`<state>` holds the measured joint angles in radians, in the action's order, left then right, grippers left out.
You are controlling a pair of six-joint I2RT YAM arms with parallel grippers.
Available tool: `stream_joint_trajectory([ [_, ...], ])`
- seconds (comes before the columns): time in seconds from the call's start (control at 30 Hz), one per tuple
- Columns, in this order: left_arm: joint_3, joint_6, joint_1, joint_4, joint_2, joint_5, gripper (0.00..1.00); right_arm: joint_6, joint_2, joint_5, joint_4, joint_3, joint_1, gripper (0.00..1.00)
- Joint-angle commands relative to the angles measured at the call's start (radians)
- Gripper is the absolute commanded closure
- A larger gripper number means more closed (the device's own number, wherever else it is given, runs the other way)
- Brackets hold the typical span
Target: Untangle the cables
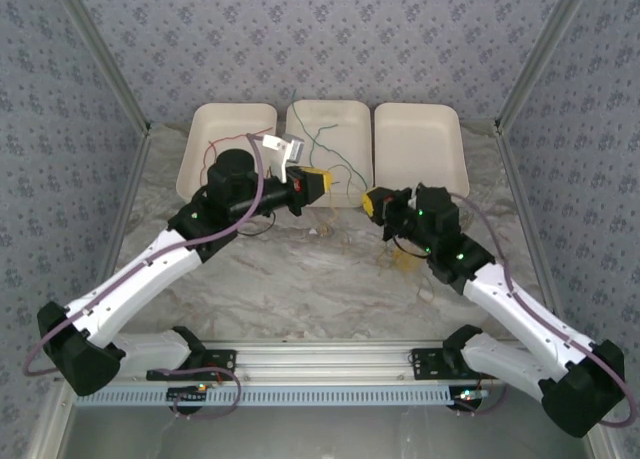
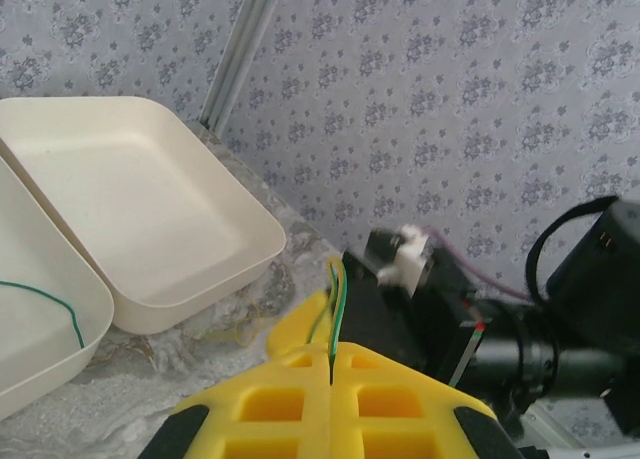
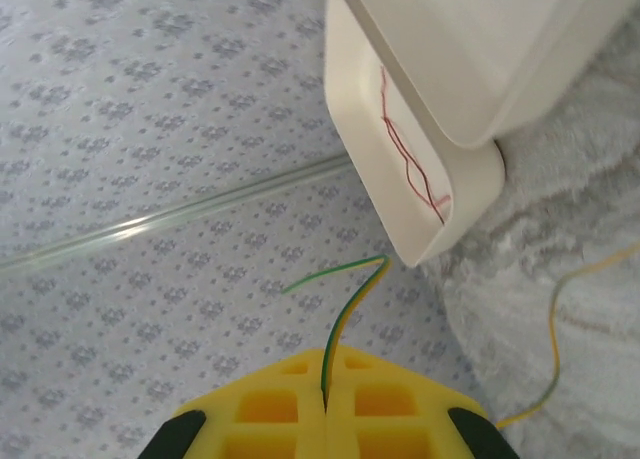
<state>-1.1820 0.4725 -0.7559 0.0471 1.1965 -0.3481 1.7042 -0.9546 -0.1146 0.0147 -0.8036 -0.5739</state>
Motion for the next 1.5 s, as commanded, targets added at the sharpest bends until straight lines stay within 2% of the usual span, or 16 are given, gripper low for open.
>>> stream_joint_trajectory([
  [0.0, 0.026, 0.039, -0.011, -0.061, -0.022, -0.027, 0.89, -0.238, 0.056, 0.042, -0.112, -0.173, 0.035, 1.0],
  [0.07, 0.051, 0.07, -0.02, -0.104, -0.002, -0.046, 0.81, -0.347, 0.05, 0.034, -0.178, -0.273, 0.065, 1.0],
  [0.27, 0.139, 0.156, -0.095, -0.222, 0.061, -0.011, 0.4, -0.527, 0.017, -0.027, -0.349, -0.461, 0.146, 1.0],
  [0.33, 0.181, 0.185, -0.122, -0.26, 0.056, 0.021, 0.33, -0.563, 0.022, -0.052, -0.393, -0.477, 0.172, 1.0],
  [0.37, 0.201, 0.192, -0.139, -0.271, 0.047, 0.043, 0.26, -0.579, 0.027, -0.063, -0.412, -0.477, 0.187, 1.0],
  [0.4, 0.217, 0.194, -0.155, -0.269, 0.035, 0.07, 0.25, -0.59, 0.036, -0.069, -0.428, -0.475, 0.199, 1.0],
  [0.53, 0.301, 0.226, -0.189, -0.239, -0.042, 0.167, 0.24, -0.626, 0.084, -0.108, -0.482, -0.441, 0.273, 1.0],
  [0.6, 0.335, 0.249, -0.189, -0.163, -0.074, 0.241, 0.24, -0.617, 0.103, -0.143, -0.481, -0.424, 0.325, 1.0],
  [0.67, 0.352, 0.269, -0.189, -0.053, -0.079, 0.326, 0.3, -0.611, 0.109, -0.185, -0.481, -0.416, 0.358, 1.0],
  [0.8, 0.383, 0.347, -0.17, 0.046, -0.014, 0.43, 0.44, -0.61, 0.099, -0.231, -0.483, -0.42, 0.379, 1.0],
  [0.87, 0.389, 0.392, -0.145, 0.044, 0.046, 0.42, 0.5, -0.612, 0.096, -0.246, -0.49, -0.425, 0.383, 1.0],
  [1.13, 0.317, 0.455, -0.127, -0.15, 0.375, 0.284, 0.57, -0.631, 0.116, -0.275, -0.535, -0.432, 0.396, 1.0],
  [1.2, 0.279, 0.443, -0.126, -0.181, 0.439, 0.262, 0.58, -0.631, 0.12, -0.282, -0.542, -0.431, 0.401, 1.0],
  [1.3, 0.199, 0.376, -0.126, -0.189, 0.514, 0.233, 0.54, -0.628, 0.128, -0.3, -0.545, -0.424, 0.406, 1.0],
  [1.47, 0.053, 0.272, -0.12, -0.076, 0.604, 0.25, 0.52, -0.612, 0.15, -0.326, -0.544, -0.401, 0.416, 1.0],
])
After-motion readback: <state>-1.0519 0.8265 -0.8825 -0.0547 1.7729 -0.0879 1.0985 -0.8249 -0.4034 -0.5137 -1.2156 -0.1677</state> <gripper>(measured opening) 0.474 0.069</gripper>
